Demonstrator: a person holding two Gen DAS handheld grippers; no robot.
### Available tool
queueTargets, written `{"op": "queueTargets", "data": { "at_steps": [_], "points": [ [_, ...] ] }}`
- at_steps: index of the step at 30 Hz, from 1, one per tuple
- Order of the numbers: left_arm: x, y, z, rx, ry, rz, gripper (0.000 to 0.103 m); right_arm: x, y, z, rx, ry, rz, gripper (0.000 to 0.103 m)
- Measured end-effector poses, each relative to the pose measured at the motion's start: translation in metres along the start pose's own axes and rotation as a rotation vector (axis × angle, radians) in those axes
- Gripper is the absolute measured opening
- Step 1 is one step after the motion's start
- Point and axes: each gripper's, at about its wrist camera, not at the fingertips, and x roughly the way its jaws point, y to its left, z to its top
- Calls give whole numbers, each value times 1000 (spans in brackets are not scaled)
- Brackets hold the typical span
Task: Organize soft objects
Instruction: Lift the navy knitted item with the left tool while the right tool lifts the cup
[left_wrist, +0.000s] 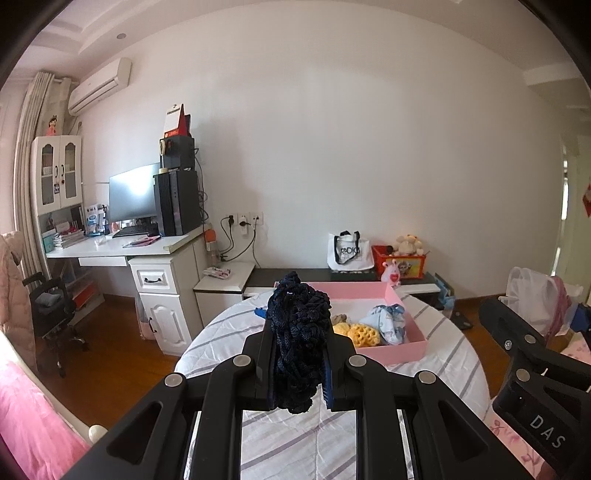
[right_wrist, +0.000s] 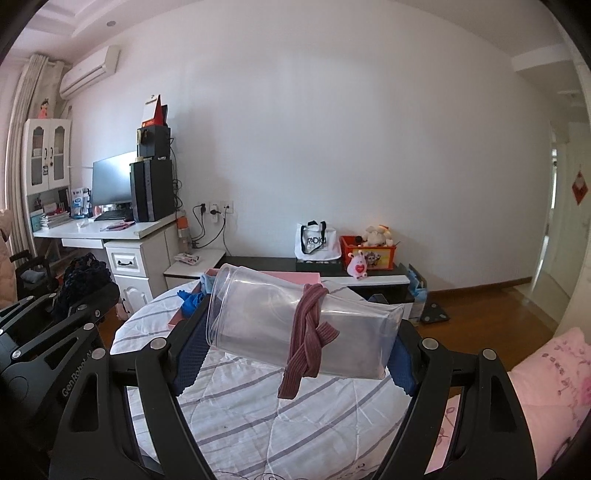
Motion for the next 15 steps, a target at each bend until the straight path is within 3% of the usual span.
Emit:
{"op": "queueTargets", "data": {
  "at_steps": [15],
  "points": [
    [13, -2, 8, 4, 13, -1, 15, 2, 0, 0, -6, 8, -6, 78]
  ]
}}
